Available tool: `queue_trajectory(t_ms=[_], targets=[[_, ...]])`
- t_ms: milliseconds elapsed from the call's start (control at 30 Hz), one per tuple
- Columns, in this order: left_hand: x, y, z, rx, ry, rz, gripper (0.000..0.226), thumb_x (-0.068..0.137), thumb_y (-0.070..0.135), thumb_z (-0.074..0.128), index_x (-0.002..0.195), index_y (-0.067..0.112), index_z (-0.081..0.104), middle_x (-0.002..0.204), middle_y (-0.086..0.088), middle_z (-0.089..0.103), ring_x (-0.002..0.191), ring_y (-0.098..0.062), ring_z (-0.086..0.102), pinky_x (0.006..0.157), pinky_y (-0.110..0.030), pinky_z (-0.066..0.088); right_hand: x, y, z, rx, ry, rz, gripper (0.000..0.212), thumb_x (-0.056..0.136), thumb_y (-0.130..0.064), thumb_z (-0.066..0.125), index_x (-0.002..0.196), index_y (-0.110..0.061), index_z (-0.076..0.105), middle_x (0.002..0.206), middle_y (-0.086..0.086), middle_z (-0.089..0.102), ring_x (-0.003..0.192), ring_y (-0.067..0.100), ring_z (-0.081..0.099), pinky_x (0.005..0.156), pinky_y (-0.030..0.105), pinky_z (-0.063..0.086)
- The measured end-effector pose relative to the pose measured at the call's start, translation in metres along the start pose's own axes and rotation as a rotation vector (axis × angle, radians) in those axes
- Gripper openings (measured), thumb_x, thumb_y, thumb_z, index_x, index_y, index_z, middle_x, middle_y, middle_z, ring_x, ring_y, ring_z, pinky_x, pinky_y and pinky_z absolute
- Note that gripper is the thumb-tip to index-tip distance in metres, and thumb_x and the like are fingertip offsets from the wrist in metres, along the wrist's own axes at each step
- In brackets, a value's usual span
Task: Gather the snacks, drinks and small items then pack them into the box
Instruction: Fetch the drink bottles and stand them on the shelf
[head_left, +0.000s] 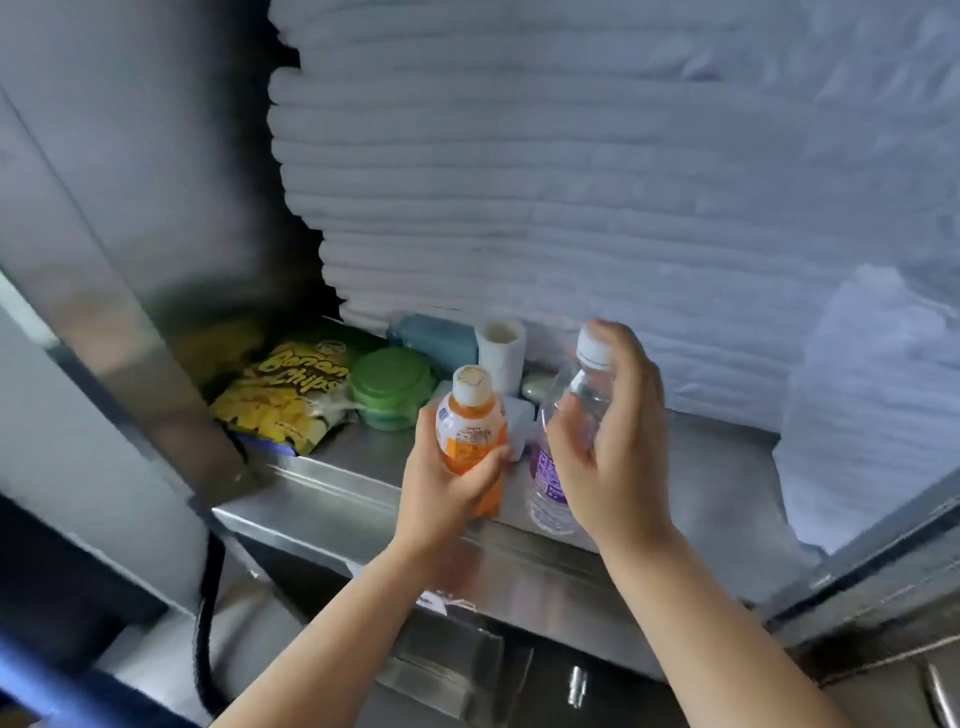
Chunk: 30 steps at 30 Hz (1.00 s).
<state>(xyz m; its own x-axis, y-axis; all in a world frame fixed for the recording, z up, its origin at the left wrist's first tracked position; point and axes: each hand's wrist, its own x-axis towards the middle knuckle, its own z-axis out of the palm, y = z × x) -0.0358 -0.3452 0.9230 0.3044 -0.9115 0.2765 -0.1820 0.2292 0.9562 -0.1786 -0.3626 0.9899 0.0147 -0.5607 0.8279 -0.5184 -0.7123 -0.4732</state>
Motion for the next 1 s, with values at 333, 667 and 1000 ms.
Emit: queue_trajectory(t_ms=[333, 667, 1000], targets=[[0.015, -0.019, -0.002, -0.136, -0.109, 0.086, 0.047, 0.063, 0.047, 0.074, 0.103, 0.05, 0.049, 0.097, 0.019, 0.065, 0.084, 0.002, 0.063, 0.068, -0.008, 0.046, -0.005, 0.01, 0.009, 0.06, 0.084, 0.061, 0.052, 0.082, -0.015, 0.044, 0.132, -0.028, 0.035, 0.122, 0.01, 0.055, 0.101, 0.036, 0.058, 0.084, 0.05, 0.049], [0.017, -0.016, -0.009, -0.125, -0.174, 0.124, 0.052, 0.065, 0.041, 0.075, 0.107, 0.053, 0.046, 0.102, 0.028, 0.062, 0.09, 0.006, 0.062, 0.071, -0.006, 0.045, -0.014, 0.024, 0.023, 0.117, 0.222, 0.043, 0.058, 0.089, -0.017, 0.044, 0.143, -0.034, 0.031, 0.14, -0.003, 0.044, 0.119, 0.038, 0.051, 0.094, 0.057, 0.045], [0.016, -0.026, -0.011, -0.01, -0.176, 0.078, 0.06, 0.056, 0.054, 0.076, 0.097, 0.039, 0.035, 0.105, 0.003, 0.057, 0.092, 0.0, 0.06, 0.074, -0.014, 0.047, -0.02, 0.025, 0.025, 0.106, 0.239, 0.025, 0.053, 0.098, -0.035, 0.041, 0.148, -0.033, 0.022, 0.149, -0.017, 0.032, 0.129, 0.031, 0.046, 0.103, 0.045, 0.041]])
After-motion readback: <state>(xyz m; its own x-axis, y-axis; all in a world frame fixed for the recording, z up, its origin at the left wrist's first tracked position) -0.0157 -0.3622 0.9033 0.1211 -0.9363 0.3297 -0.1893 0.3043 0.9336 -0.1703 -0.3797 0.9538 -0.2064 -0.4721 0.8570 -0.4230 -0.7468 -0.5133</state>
